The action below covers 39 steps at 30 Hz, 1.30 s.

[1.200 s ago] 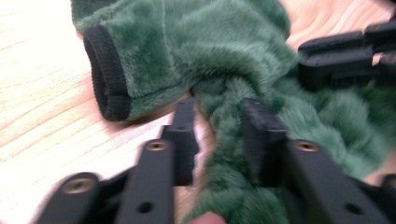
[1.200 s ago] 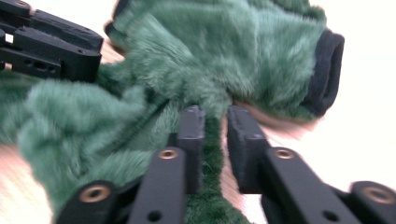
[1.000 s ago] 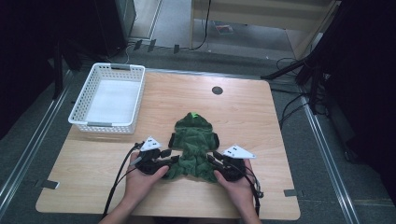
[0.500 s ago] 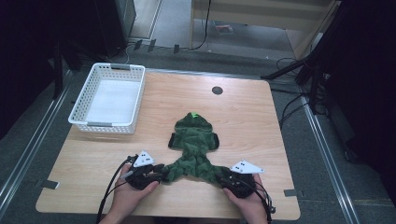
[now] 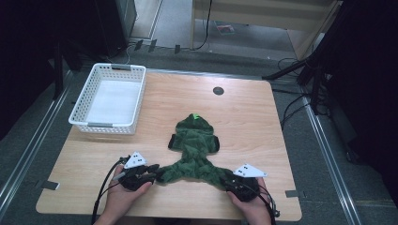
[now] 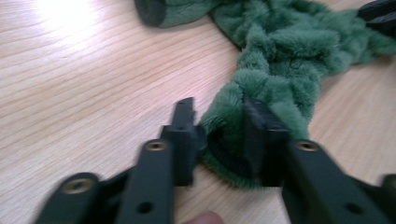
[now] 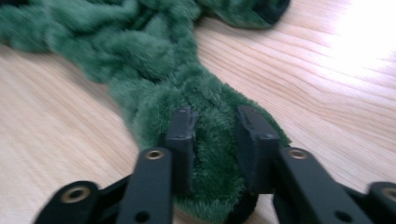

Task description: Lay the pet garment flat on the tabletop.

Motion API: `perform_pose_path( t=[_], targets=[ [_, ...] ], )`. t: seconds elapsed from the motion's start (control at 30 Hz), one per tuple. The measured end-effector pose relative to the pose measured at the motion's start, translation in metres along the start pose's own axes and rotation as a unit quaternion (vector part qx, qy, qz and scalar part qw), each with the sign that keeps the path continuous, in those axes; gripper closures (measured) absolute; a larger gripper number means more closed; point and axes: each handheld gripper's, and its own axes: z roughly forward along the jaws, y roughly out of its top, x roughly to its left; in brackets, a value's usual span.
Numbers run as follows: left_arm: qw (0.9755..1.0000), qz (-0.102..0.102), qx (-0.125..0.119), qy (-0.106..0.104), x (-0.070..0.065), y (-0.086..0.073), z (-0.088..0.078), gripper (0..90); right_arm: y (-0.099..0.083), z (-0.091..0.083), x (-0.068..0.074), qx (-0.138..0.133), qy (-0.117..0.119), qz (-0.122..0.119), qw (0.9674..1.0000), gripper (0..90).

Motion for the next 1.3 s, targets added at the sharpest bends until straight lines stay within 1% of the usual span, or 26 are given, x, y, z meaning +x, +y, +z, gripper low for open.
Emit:
perform_pose_path(
  t=[0.03, 0.1, 0.17, 0.23, 0.27, 0.3, 0.33, 0.37, 0.43, 0.5, 0.57, 0.63, 0.67, 0.7, 0.73, 0.77, 0.8, 0.83, 0.9, 0.97, 1.0, 1.03, 1.17, 1.23, 1.3],
  targets=[
    [0.9999, -0.002, -0.009, -0.011, 0.001, 0.0, -0.002, 61.7, 0.001, -0.001, 0.0, -0.003, 0.006, 0.002, 1.0, 62.8],
    [0.9993, -0.003, -0.03, -0.021, 0.004, -0.001, -0.008, 56.0, 0.007, -0.005, 0.0, -0.021, 0.011, 0.01, 0.9997, 59.8],
    [0.9992, 0.003, -0.038, -0.013, 0.008, -0.002, -0.016, 53.7, 0.019, -0.01, -0.002, -0.042, 0.007, 0.02, 0.9989, 59.5],
    [0.9986, -0.003, -0.052, -0.012, 0.014, -0.004, -0.025, 52.0, 0.037, -0.011, -0.003, -0.06, 0.004, 0.03, 0.9977, 60.7],
    [0.9983, -0.005, -0.057, -0.007, 0.018, -0.005, -0.031, 51.7, 0.047, -0.009, -0.003, -0.066, 0.003, 0.032, 0.9973, 62.4],
    [0.998, -0.008, -0.063, -0.001, 0.022, -0.007, -0.036, 51.6, 0.058, -0.006, -0.002, -0.07, 0.001, 0.026, 0.9972, 63.6],
    [0.9974, -0.016, -0.07, 0.005, 0.028, -0.009, -0.043, 51.5, 0.069, 0.0, 0.0, -0.074, 0.0, 0.018, 0.9971, 65.3],
    [0.9973, -0.02, -0.071, 0.01, 0.031, -0.011, -0.046, 51.4, 0.086, 0.011, 0.003, -0.073, 0.002, 0.009, 0.9973, 66.6],
    [0.9962, -0.025, -0.076, 0.033, 0.039, -0.015, -0.054, 51.5, 0.105, 0.028, 0.005, -0.069, 0.002, 0.01, 0.9976, 68.4],
    [0.995, -0.035, -0.082, 0.044, 0.047, -0.017, -0.06, 51.9, 0.125, 0.046, 0.006, -0.071, 0.004, 0.018, 0.9973, 69.6],
    [0.9927, -0.051, -0.092, 0.058, 0.056, -0.019, -0.064, 52.3, 0.146, 0.067, 0.004, -0.072, -0.004, 0.031, 0.9969, 69.9],
    [0.9911, -0.062, -0.097, 0.067, 0.063, -0.022, -0.067, 52.8, 0.164, 0.094, -0.003, -0.055, -0.008, 0.058, 0.9968, 69.3],
    [0.9907, -0.065, -0.098, 0.068, 0.066, -0.023, -0.069, 52.9, 0.167, 0.103, -0.005, -0.045, -0.013, 0.064, 0.9968, 69.3],
    [0.9905, -0.063, -0.099, 0.072, 0.068, -0.023, -0.069, 53.0, 0.172, 0.119, -0.009, -0.027, -0.022, 0.073, 0.9967, 69.2],
    [0.9901, -0.064, -0.099, 0.075, 0.07, -0.024, -0.07, 53.1, 0.173, 0.127, -0.012, -0.014, -0.025, 0.082, 0.9962, 69.3],
    [0.99, -0.063, -0.1, 0.077, 0.071, -0.024, -0.07, 53.1, 0.173, 0.142, -0.017, 0.007, -0.031, 0.093, 0.9952, 69.6],
    [0.9901, -0.063, -0.099, 0.076, 0.072, -0.024, -0.07, 53.2, 0.172, 0.149, -0.019, 0.015, -0.035, 0.094, 0.9949, 69.6],
    [0.9897, -0.068, -0.101, 0.075, 0.074, -0.025, -0.07, 53.1, 0.171, 0.155, -0.021, 0.024, -0.04, 0.095, 0.9944, 69.5],
    [0.9893, -0.073, -0.105, 0.071, 0.076, -0.025, -0.069, 53.1, 0.17, 0.17, -0.026, 0.044, -0.052, 0.091, 0.9935, 68.3],
    [0.9894, -0.076, -0.104, 0.067, 0.076, -0.025, -0.068, 52.9, 0.171, 0.176, -0.029, 0.034, -0.052, 0.095, 0.9935, 68.2],
    [0.9896, -0.074, -0.104, 0.066, 0.077, -0.025, -0.068, 52.8, 0.173, 0.179, -0.031, 0.032, -0.058, 0.096, 0.9932, 68.0],
    [0.9893, -0.077, -0.106, 0.064, 0.077, -0.025, -0.068, 52.8, 0.177, 0.182, -0.033, 0.031, -0.065, 0.094, 0.9929, 67.4],
    [0.9886, -0.082, -0.109, 0.064, 0.078, -0.025, -0.068, 52.6, 0.184, 0.193, -0.037, 0.019, -0.082, 0.084, 0.9929, 67.0],
    [0.9888, -0.081, -0.107, 0.066, 0.078, -0.025, -0.068, 52.4, 0.189, 0.199, -0.04, 0.017, -0.084, 0.081, 0.993, 65.9],
    [0.9891, -0.077, -0.106, 0.067, 0.077, -0.025, -0.067, 52.3, 0.193, 0.2, -0.043, 0.02, -0.076, 0.075, 0.9941, 62.4]
  ],
)
